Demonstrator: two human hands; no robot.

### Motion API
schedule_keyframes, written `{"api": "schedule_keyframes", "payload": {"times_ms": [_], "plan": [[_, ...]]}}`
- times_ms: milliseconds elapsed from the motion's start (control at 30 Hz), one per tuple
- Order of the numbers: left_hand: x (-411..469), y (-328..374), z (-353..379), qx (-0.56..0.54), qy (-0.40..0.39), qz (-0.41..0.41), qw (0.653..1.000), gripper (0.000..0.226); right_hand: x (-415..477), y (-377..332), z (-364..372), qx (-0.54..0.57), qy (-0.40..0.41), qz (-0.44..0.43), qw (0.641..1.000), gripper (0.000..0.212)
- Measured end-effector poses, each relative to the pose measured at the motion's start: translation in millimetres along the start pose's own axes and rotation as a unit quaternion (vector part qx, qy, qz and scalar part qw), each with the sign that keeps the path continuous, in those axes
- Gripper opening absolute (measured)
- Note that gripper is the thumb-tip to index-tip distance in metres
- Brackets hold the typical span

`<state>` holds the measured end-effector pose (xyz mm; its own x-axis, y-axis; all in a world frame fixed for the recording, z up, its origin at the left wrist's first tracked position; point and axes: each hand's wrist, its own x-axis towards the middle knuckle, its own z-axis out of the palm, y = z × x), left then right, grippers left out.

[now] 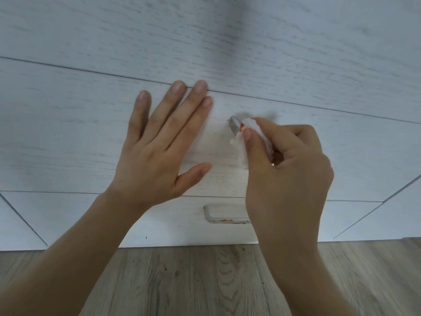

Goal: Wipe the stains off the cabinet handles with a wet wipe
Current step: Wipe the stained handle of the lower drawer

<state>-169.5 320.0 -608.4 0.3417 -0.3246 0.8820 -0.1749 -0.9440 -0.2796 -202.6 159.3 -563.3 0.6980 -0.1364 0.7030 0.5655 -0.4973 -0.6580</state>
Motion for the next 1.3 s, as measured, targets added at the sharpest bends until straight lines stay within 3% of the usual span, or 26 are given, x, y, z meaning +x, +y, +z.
{"api": "schedule_keyframes", "payload": {"times_ms": [200, 367, 433, 533, 667, 767, 833, 1000, 1200, 1300], "plan": [[-4.4, 2.2, 1.4, -0.010, 0.005, -0.019, 1.000, 0.068, 0.0, 0.8, 1.3, -0.034, -0.004, -0.076, 0.997, 0.018], [-3.2, 5.6, -1.1, -0.024, 0.002, -0.030, 0.999, 0.068, -10.7, 15.1, 6.4, 0.039, 0.008, -0.093, 0.995, 0.018], [-3.2, 4.7, -3.1, -0.028, -0.002, -0.029, 0.999, 0.068, -18.5, 18.5, 8.7, 0.053, -0.017, -0.073, 0.996, 0.017], [-3.6, 3.7, -4.6, -0.032, -0.003, -0.024, 0.999, 0.067, -25.0, 17.9, 9.2, 0.127, 0.011, 0.014, 0.992, 0.017], [-3.8, 4.5, -3.0, -0.033, 0.000, -0.030, 0.999, 0.067, -21.8, 5.9, 13.9, 0.264, 0.037, 0.128, 0.955, 0.015], [-3.7, 6.3, -1.2, -0.033, 0.004, -0.035, 0.999, 0.067, -14.8, 9.4, 9.2, 0.294, 0.116, 0.187, 0.930, 0.011], [-3.6, 7.1, -0.4, -0.037, 0.006, -0.037, 0.999, 0.067, -10.6, 14.2, 2.8, 0.284, 0.142, 0.190, 0.929, 0.011], [-3.6, 13.8, 3.3, -0.039, 0.016, -0.049, 0.998, 0.066, -10.8, 21.9, -1.0, 0.250, 0.102, 0.168, 0.948, 0.006], [-14.5, 20.7, 4.1, -0.023, -0.003, -0.060, 0.998, 0.064, -1.3, 56.0, -24.1, 0.250, 0.186, 0.225, 0.923, 0.009], [-26.0, 25.6, 4.4, 0.004, -0.028, -0.077, 0.997, 0.064, -7.0, 68.2, -30.4, 0.243, 0.148, 0.247, 0.926, 0.008]]}}
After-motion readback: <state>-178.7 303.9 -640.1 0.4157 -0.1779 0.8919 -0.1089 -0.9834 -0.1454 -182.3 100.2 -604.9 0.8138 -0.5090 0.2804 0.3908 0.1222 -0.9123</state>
